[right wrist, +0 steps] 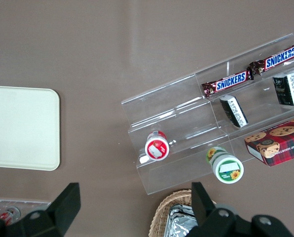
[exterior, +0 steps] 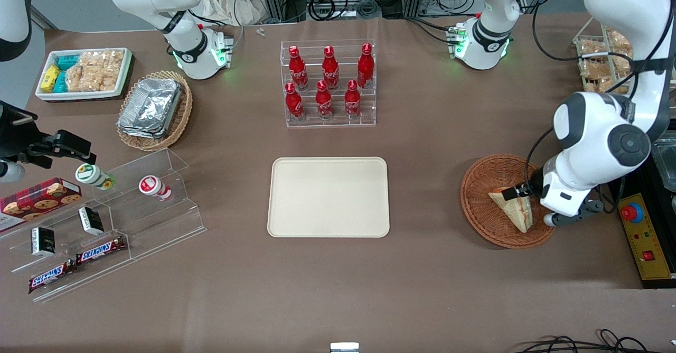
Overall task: Place sandwich from basket to tray
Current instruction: 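Move the left gripper down over the wrapped sandwich in the wicker basket, then close the left gripper on the sandwich's edge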
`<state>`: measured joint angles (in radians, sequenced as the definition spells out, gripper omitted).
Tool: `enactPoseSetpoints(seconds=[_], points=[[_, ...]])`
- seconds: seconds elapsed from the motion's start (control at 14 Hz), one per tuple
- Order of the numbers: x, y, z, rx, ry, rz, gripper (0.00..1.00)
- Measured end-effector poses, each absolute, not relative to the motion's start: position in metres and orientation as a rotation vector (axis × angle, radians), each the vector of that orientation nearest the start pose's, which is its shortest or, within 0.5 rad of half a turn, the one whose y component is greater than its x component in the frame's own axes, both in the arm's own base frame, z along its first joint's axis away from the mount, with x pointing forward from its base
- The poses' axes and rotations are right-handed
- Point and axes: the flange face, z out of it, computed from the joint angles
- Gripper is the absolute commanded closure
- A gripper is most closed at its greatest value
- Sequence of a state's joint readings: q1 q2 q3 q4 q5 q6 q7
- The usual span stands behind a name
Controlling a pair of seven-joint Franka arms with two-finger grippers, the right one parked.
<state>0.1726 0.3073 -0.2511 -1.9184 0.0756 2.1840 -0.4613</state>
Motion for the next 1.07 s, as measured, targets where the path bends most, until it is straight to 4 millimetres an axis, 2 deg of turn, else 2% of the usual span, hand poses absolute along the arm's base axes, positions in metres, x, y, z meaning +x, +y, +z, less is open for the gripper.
enactPoseSetpoints(seconds=[0.29, 0.79, 0.86, 0.93, 1.07], points=[[0.617, -0.036, 0.293, -3.039, -0.65, 0.054, 0.0], [0.614, -0.036, 0.268, -3.017, -0.705, 0.112, 0.02], [0.614, -0.034, 0.262, -3.013, -0.712, 0.124, 0.18], [0.614, -0.031, 0.257, -3.011, -0.72, 0.127, 0.48], [0.615, -0.027, 0.253, -3.003, -0.753, 0.126, 0.98]])
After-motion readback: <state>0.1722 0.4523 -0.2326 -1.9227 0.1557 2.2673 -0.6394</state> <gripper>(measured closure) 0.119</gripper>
